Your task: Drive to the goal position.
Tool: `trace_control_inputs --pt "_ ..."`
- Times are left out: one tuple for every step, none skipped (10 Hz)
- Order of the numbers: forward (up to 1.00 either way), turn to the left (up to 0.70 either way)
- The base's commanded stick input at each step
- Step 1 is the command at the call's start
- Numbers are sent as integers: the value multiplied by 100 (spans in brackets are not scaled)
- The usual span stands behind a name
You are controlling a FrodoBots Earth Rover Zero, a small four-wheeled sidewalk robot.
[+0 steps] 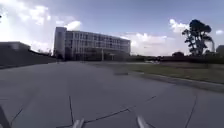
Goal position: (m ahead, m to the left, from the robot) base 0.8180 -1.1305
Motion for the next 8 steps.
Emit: trace_control_inputs --pt "44 0" --pt "-38 0" --pt "-97 0" --pt "-100 0" --pt "-100 0" --pt "-100 0" --pt "-100 0" --pt "-100 0"
